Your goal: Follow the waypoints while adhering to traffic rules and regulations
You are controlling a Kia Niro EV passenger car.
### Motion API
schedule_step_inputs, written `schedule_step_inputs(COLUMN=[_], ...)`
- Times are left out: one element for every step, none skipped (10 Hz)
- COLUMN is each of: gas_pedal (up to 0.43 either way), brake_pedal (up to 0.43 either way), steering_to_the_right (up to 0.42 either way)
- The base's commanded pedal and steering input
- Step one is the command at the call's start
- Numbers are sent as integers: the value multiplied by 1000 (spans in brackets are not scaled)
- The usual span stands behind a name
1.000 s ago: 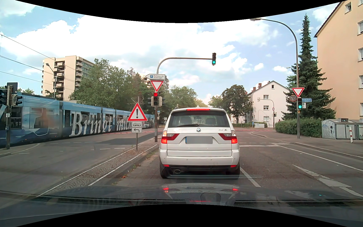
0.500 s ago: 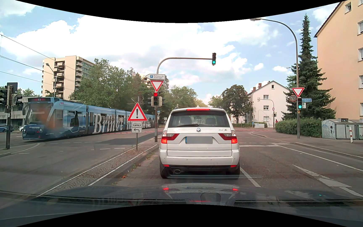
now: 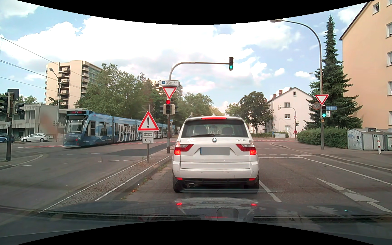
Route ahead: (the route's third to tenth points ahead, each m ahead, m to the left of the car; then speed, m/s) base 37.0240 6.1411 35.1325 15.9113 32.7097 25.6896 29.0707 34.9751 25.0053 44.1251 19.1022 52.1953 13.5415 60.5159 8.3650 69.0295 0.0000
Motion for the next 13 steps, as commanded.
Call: schedule_step_inputs(gas_pedal=[0,0,0,0,0,0,0,0,0,0,0,0,0], brake_pedal=[287,287,287,287,287,287,287,287,287,287,287,287,287], steering_to_the_right=[-4,-4,-4,-4,-4,-4,-4,-4,-4,-4,-4,-4,-4])
